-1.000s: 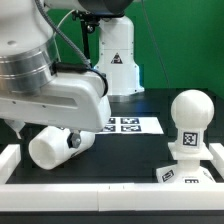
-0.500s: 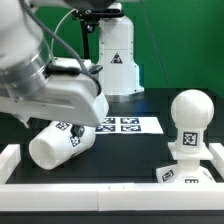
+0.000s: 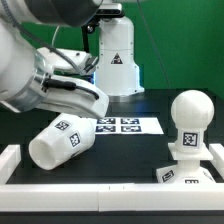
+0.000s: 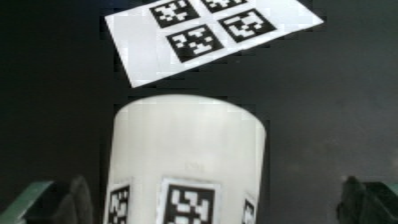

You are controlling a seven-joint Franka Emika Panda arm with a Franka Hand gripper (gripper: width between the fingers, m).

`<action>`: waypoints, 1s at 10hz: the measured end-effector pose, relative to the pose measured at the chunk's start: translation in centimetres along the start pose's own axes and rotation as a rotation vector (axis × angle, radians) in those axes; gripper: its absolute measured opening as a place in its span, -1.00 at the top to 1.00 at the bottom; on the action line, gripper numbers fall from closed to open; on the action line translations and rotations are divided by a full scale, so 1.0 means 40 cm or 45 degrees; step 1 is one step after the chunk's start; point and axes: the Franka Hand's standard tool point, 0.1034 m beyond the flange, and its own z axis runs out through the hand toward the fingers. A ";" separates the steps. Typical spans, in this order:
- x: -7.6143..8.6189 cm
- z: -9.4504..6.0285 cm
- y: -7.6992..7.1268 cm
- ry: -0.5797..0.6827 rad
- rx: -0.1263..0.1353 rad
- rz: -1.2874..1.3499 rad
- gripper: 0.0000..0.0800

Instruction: Assemble lamp

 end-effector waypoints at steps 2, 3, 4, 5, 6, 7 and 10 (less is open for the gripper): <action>0.038 -0.033 -0.025 0.143 -0.044 -0.117 -0.75; 0.045 -0.046 -0.028 0.170 -0.046 -0.165 -0.75; 0.049 -0.056 -0.034 0.186 -0.048 -0.205 -0.75; 0.052 -0.061 -0.038 0.203 -0.050 -0.215 -0.75; 0.053 -0.061 -0.036 0.203 -0.049 -0.210 -0.75; 0.053 -0.061 -0.034 0.203 -0.048 -0.209 -0.75; 0.069 -0.064 -0.029 0.227 -0.045 -0.218 -0.75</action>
Offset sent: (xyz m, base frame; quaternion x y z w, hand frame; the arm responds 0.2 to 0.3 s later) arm 0.0421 0.0082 0.0009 0.0120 0.0713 -0.1519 0.9858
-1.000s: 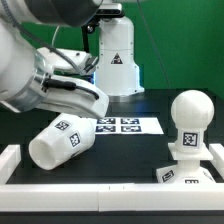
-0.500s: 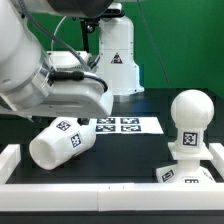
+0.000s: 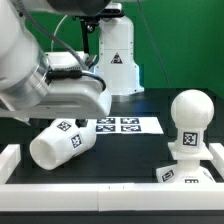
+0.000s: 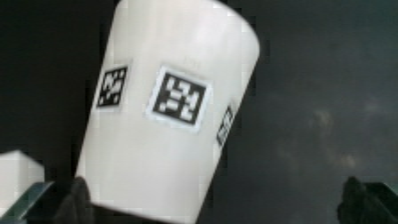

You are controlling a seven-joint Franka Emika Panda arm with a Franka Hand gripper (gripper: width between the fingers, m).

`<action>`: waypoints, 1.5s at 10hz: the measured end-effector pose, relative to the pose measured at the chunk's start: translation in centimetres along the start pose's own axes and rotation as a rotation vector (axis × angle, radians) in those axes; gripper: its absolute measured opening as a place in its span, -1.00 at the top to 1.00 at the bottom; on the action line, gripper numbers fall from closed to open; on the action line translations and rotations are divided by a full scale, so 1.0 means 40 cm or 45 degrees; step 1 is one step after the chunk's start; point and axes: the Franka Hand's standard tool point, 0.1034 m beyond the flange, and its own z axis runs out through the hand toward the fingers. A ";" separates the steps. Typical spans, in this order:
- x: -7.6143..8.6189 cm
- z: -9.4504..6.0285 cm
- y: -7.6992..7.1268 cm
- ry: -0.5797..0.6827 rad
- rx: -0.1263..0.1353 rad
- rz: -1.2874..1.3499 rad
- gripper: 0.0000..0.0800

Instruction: Assemble lamp

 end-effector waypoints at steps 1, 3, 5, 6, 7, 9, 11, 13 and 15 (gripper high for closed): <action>0.027 -0.012 -0.014 0.067 -0.017 -0.018 -0.75; 0.065 -0.024 -0.036 0.156 -0.025 -0.038 -0.75; 0.101 -0.008 -0.031 0.224 -0.024 -0.020 -0.75; 0.104 0.008 -0.025 0.217 -0.021 -0.012 -0.75; 0.102 0.024 -0.014 0.199 -0.011 0.003 -0.75; 0.089 0.060 -0.003 0.131 0.010 0.040 -0.75; 0.083 0.084 -0.009 0.096 0.030 0.044 -0.75; 0.067 0.095 -0.009 0.055 0.054 0.047 -0.75; 0.067 0.095 -0.004 0.053 0.049 0.049 -0.75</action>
Offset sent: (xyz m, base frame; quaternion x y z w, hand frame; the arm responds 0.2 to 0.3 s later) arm 0.0188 0.0152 -0.0223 0.0359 0.0951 -0.0096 0.9948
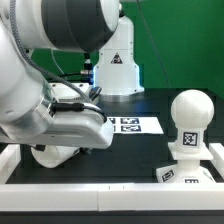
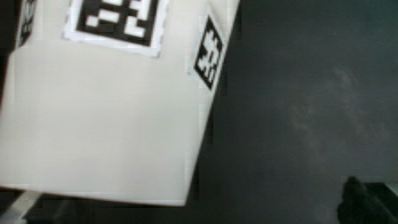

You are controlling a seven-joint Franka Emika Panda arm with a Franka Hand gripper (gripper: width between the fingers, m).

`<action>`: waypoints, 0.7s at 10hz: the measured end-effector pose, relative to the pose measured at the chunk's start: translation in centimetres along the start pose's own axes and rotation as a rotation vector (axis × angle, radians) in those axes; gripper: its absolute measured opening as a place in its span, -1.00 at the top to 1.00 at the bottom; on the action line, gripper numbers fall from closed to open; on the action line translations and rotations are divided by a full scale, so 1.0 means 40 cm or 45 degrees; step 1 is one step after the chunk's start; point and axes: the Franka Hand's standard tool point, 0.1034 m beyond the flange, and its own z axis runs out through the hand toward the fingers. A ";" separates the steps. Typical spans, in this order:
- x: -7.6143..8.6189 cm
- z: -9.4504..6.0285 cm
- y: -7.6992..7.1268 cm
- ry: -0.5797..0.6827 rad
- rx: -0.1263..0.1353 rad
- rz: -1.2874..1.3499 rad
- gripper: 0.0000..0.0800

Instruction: Assemble lamp

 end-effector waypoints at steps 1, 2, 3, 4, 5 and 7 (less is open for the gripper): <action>0.000 0.000 0.000 0.000 0.000 0.000 -0.75; 0.000 0.000 0.001 0.000 0.000 0.000 -0.75; -0.001 0.003 0.001 -0.003 0.000 0.001 -0.75; -0.004 0.022 0.000 -0.023 0.025 0.035 -0.75; -0.009 0.043 -0.001 -0.047 0.044 0.068 -0.75; -0.032 0.070 -0.014 -0.141 0.133 0.138 -0.75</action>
Offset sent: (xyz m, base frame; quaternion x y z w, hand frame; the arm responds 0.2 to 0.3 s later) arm -0.0305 0.0226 -0.0193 0.1011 -0.0735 0.0761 0.9892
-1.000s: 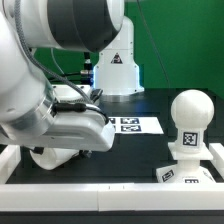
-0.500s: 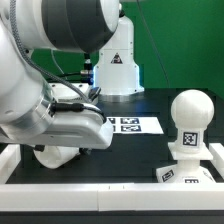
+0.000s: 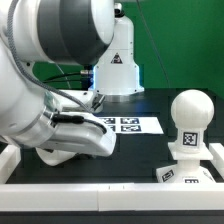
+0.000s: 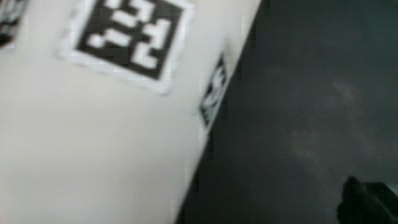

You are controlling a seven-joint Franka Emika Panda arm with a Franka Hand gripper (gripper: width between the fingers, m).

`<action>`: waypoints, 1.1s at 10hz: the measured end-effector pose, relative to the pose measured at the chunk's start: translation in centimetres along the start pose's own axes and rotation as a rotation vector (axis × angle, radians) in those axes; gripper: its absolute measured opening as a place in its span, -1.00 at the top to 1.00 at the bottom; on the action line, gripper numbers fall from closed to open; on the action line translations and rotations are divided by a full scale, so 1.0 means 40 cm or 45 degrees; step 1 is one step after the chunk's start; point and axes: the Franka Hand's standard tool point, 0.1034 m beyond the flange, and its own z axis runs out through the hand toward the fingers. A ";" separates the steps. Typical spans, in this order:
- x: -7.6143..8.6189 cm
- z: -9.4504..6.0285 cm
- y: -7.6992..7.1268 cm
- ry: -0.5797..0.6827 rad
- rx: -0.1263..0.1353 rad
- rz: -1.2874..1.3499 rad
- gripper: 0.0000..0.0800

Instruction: Assemble lamp

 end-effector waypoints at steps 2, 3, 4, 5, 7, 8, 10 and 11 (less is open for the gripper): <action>-0.031 0.006 0.021 -0.157 0.025 0.022 -0.75; -0.016 0.003 0.026 -0.142 0.021 0.021 -0.75; -0.017 0.003 0.025 -0.142 0.021 0.021 -0.75; -0.017 0.004 0.026 -0.143 0.021 0.021 -0.75; -0.016 0.005 0.027 -0.145 0.022 0.022 -0.75; -0.019 0.011 0.026 -0.157 0.030 0.045 -0.75; -0.034 0.047 0.039 -0.246 0.062 0.144 -0.75; -0.033 0.045 0.038 -0.242 0.063 0.143 -0.75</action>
Offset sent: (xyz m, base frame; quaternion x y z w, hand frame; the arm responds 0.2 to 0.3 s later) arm 0.0000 0.0000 0.0000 0.0000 0.0000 0.0000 1.0000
